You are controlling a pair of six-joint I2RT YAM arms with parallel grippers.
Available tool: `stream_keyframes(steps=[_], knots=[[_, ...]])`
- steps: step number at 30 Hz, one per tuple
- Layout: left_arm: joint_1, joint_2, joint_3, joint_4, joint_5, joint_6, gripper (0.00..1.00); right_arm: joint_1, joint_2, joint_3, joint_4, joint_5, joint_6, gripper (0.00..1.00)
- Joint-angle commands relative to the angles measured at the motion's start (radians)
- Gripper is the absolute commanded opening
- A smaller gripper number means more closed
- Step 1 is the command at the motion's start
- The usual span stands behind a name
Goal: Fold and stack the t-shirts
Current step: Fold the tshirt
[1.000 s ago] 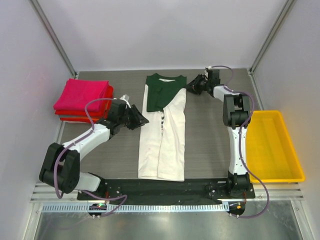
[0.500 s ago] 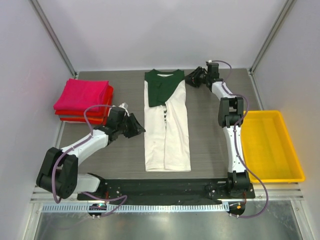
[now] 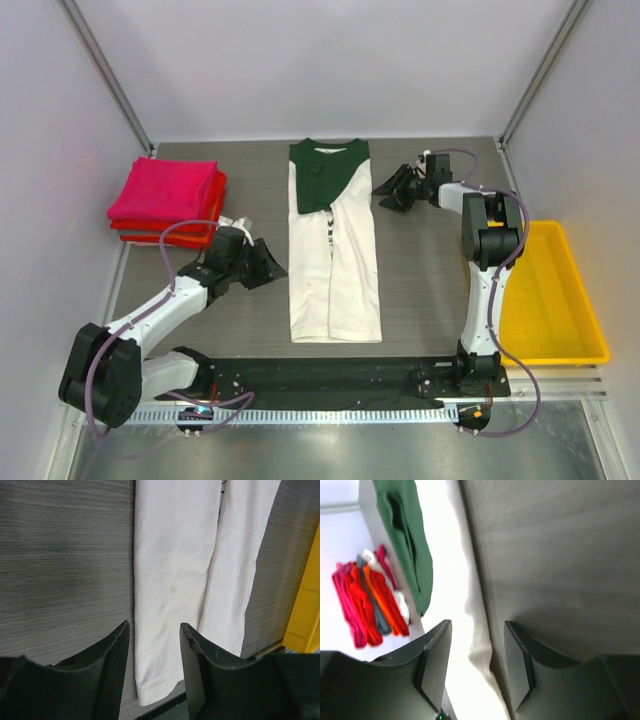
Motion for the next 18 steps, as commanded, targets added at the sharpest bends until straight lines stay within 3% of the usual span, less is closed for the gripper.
stream_keyframes(steps=[1,9,12,13,15,17,18], knots=[[-0.007,-0.033,-0.030,-0.019,0.003,0.009,0.46,0.023,-0.094,-0.137,0.110,-0.052,-0.035,0.52],[-0.010,-0.082,-0.074,-0.020,-0.006,0.004,0.46,0.044,-0.093,-0.178,0.072,-0.020,-0.084,0.51],[-0.010,-0.093,-0.080,-0.023,-0.009,0.001,0.46,0.047,-0.067,-0.140,0.027,-0.006,-0.098,0.42],[-0.010,-0.093,-0.080,-0.025,-0.009,0.001,0.45,0.046,-0.057,-0.132,0.011,0.006,-0.102,0.25],[-0.010,-0.094,-0.080,-0.029,-0.010,0.003,0.46,0.047,-0.045,-0.106,-0.045,0.052,-0.116,0.06],[-0.010,-0.095,-0.079,-0.031,-0.011,0.003,0.45,0.047,-0.033,-0.101,-0.065,0.060,-0.121,0.02],[-0.009,-0.093,-0.079,-0.031,-0.009,0.000,0.45,0.047,-0.031,-0.104,-0.065,0.055,-0.118,0.11]])
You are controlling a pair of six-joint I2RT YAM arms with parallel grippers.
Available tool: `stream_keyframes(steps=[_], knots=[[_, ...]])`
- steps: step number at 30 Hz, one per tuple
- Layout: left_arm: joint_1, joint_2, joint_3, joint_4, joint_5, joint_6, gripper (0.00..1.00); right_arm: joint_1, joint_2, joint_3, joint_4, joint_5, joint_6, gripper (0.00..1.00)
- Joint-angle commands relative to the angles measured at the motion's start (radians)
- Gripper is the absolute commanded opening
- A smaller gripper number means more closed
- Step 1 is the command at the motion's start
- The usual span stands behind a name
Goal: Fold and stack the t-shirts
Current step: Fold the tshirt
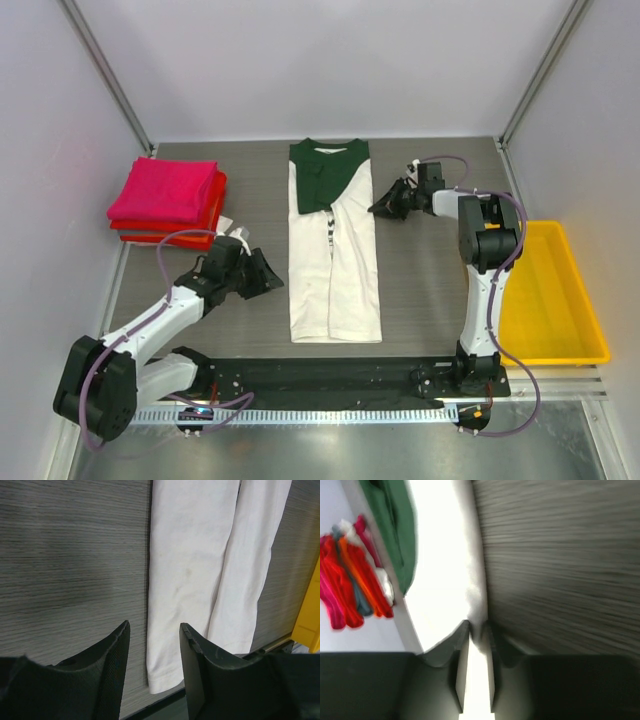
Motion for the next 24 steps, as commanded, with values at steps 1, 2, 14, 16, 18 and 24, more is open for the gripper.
stream_keyframes(steps=[1,2,14,16,18,24], knots=[[-0.005,-0.017,-0.002,-0.006,-0.006,0.002,0.46,0.004,0.018,0.021,-0.064,0.051,-0.034,0.31],[-0.005,-0.016,-0.004,-0.006,-0.003,0.002,0.46,0.004,0.004,0.012,-0.061,0.053,-0.034,0.36],[-0.008,-0.026,-0.030,-0.035,0.018,0.001,0.46,0.021,-0.088,-0.187,-0.003,0.095,-0.060,0.40],[-0.008,-0.031,-0.030,-0.042,0.018,0.001,0.46,0.029,-0.096,-0.209,-0.003,0.106,-0.067,0.35],[-0.010,-0.043,-0.031,-0.047,0.017,-0.001,0.46,0.035,-0.094,-0.218,-0.004,0.095,-0.062,0.16],[-0.011,-0.054,-0.028,-0.070,0.020,0.001,0.46,0.053,-0.187,-0.325,-0.017,0.159,-0.074,0.48]])
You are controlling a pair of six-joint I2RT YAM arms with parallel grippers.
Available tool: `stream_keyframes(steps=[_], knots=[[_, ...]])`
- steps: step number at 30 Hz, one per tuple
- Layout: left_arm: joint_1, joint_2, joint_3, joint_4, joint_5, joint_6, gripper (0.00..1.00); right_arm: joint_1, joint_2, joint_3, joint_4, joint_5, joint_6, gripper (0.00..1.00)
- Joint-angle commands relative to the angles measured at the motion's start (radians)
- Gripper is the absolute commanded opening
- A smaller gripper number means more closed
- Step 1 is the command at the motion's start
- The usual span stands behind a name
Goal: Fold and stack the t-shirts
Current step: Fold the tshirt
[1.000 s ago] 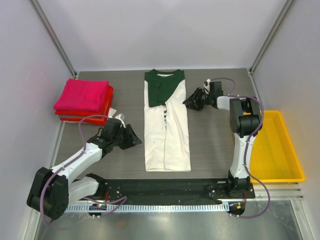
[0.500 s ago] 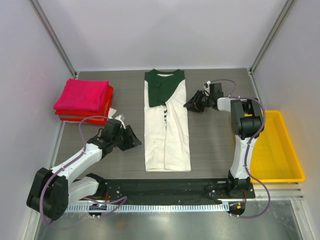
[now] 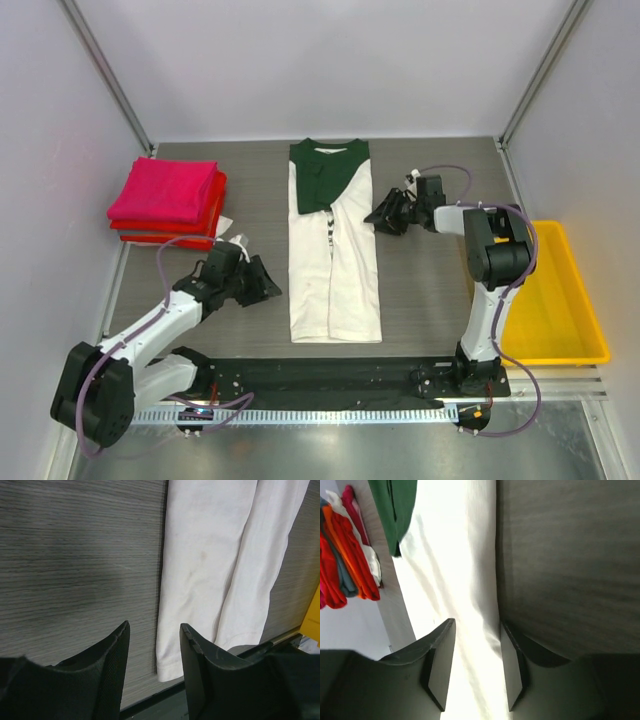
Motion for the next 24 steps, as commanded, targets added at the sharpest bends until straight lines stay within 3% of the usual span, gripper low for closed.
stream_keyframes(steps=[1,7,12,24], knots=[[-0.005,-0.018,0.000,-0.022,0.016,0.000,0.46,0.018,-0.057,-0.122,-0.121,0.147,-0.063,0.49],[-0.025,-0.005,-0.005,-0.042,0.032,-0.019,0.51,0.050,-0.248,-0.286,-0.213,0.241,-0.110,0.51],[-0.074,0.016,-0.009,-0.040,0.040,-0.052,0.56,0.122,-0.423,-0.449,-0.297,0.295,-0.101,0.45],[-0.142,0.004,-0.074,-0.017,0.046,-0.161,0.53,0.412,-0.796,-0.811,-0.343,0.404,0.210,0.43]])
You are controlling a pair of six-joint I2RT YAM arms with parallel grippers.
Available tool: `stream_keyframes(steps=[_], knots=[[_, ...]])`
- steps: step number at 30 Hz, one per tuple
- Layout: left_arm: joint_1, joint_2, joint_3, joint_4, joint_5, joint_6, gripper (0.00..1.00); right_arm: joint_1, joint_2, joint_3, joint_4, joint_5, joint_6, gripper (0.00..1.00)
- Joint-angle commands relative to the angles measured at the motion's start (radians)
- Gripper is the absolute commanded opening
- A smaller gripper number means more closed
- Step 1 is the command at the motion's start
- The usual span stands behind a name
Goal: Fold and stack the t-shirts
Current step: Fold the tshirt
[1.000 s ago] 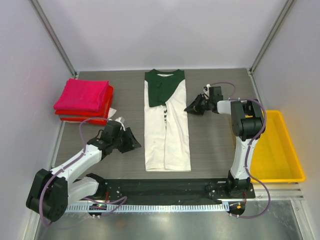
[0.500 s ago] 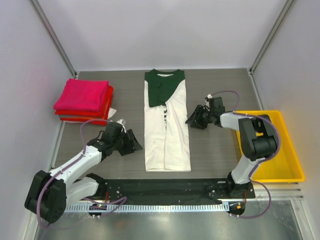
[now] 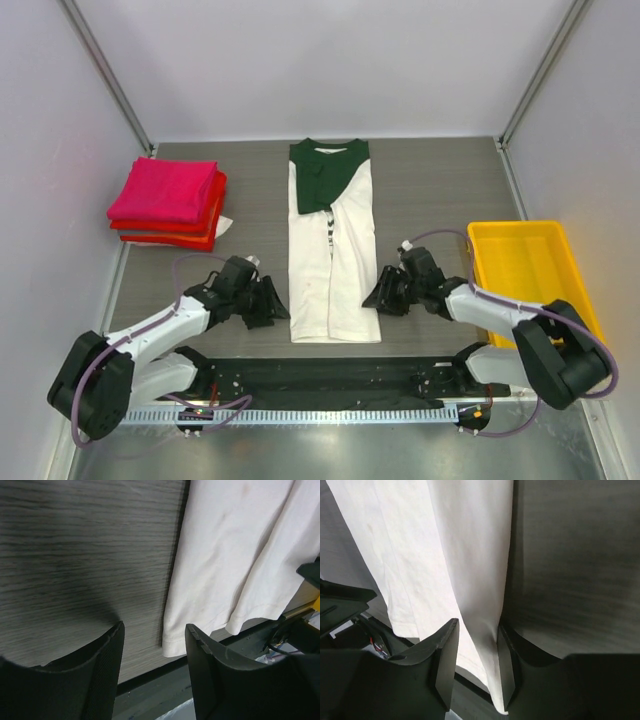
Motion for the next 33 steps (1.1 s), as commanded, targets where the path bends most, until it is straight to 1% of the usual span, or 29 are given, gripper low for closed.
stream_keyframes(steps=[1,2,5,7,9,13,16,17,18,21,27,28,33], knots=[[-0.020,-0.032,-0.017,0.022,0.016,-0.056,0.53,0.071,-0.063,-0.099,-0.217,0.157,0.104,0.42],[-0.026,-0.031,-0.019,0.025,0.017,-0.064,0.53,0.085,-0.110,-0.102,-0.240,0.172,0.115,0.43],[-0.051,-0.016,-0.020,0.038,0.016,-0.081,0.51,0.133,-0.184,-0.099,-0.323,0.214,0.151,0.42],[-0.071,0.001,-0.023,0.051,0.016,-0.092,0.49,0.157,-0.205,-0.098,-0.369,0.229,0.164,0.42],[-0.077,0.010,-0.026,0.062,0.017,-0.102,0.48,0.174,-0.209,-0.093,-0.413,0.241,0.167,0.39],[-0.091,0.023,-0.040,0.094,0.025,-0.127,0.47,0.215,-0.209,-0.084,-0.443,0.254,0.192,0.34],[-0.103,0.030,-0.043,0.111,0.028,-0.141,0.47,0.240,-0.218,-0.067,-0.481,0.290,0.213,0.35],[-0.111,0.038,-0.042,0.114,0.028,-0.145,0.47,0.249,-0.216,-0.043,-0.501,0.326,0.215,0.35],[-0.114,0.043,-0.042,0.117,0.031,-0.150,0.47,0.255,-0.219,-0.030,-0.537,0.335,0.217,0.35],[-0.129,0.058,-0.042,0.127,0.028,-0.156,0.46,0.262,-0.210,-0.001,-0.575,0.372,0.204,0.36],[-0.146,0.086,-0.048,0.139,0.028,-0.161,0.39,0.266,-0.192,-0.003,-0.572,0.353,0.200,0.34],[-0.148,0.089,-0.046,0.137,0.030,-0.161,0.37,0.266,-0.193,-0.003,-0.569,0.322,0.200,0.33],[-0.157,0.112,-0.042,0.153,0.045,-0.162,0.33,0.266,-0.201,-0.009,-0.524,0.266,0.203,0.30]])
